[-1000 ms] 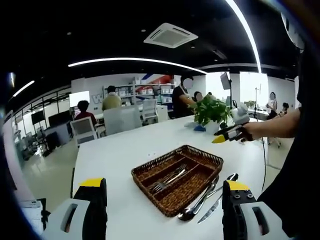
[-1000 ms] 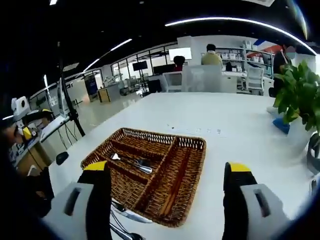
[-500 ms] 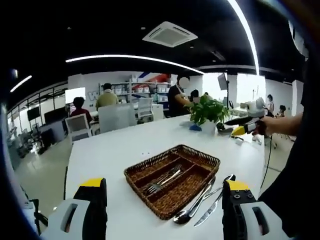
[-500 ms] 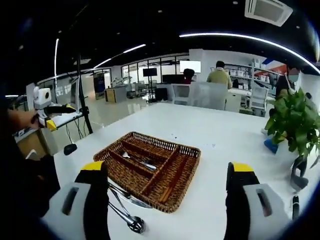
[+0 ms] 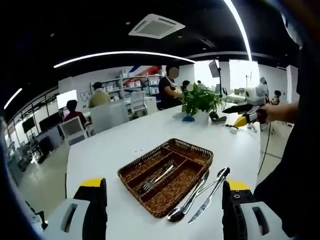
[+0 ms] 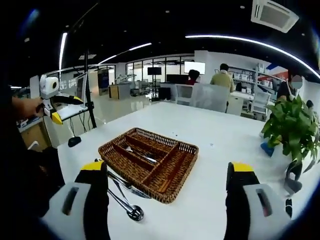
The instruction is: Arrange the knives, forks, and spoons in their matching storage slots by inserting each utensil handle-first until every utensil is classified and aligned in the correct compartment
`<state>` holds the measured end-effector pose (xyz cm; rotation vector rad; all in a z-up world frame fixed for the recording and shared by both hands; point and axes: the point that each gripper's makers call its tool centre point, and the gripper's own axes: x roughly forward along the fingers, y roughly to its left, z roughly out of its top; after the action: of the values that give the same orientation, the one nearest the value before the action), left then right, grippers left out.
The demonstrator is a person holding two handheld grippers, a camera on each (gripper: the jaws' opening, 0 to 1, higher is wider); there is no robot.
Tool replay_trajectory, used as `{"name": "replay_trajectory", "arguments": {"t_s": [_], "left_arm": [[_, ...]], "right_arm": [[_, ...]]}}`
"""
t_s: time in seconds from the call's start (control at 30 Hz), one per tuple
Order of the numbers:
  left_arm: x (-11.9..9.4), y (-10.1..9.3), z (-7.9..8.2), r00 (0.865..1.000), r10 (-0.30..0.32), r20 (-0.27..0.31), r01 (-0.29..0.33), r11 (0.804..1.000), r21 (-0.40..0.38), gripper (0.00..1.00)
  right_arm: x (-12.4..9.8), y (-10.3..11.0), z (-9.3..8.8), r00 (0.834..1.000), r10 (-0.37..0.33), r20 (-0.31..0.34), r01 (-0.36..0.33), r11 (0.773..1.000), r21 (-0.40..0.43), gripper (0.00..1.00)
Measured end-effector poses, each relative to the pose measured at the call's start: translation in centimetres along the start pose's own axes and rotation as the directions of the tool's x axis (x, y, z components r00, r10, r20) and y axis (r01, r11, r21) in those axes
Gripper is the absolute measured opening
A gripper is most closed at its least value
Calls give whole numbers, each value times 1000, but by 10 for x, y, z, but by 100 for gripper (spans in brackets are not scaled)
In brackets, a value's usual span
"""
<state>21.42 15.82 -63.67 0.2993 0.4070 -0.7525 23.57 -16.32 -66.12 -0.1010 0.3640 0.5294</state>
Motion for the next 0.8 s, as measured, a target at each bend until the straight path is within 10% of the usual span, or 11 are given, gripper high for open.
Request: {"name": "replay_trajectory", "arguments": {"t_s": [0.43,0.6,0.8], "left_arm": [[9,-19,11,999,-43,9,43,999,-21,100],[19,-60,1,966,-162,-200,201,961,192,100],[37,-71,11,956,-174,-238,226,950,216,100]], "right_arm": [[-9,18,-17,991,88,-103,-98,990,-102,99],[-5,23,-8,990,108,-91,-117,988,-101,99],[-6,26,-9,987,129,-98,-138,986,-93,99]]}}
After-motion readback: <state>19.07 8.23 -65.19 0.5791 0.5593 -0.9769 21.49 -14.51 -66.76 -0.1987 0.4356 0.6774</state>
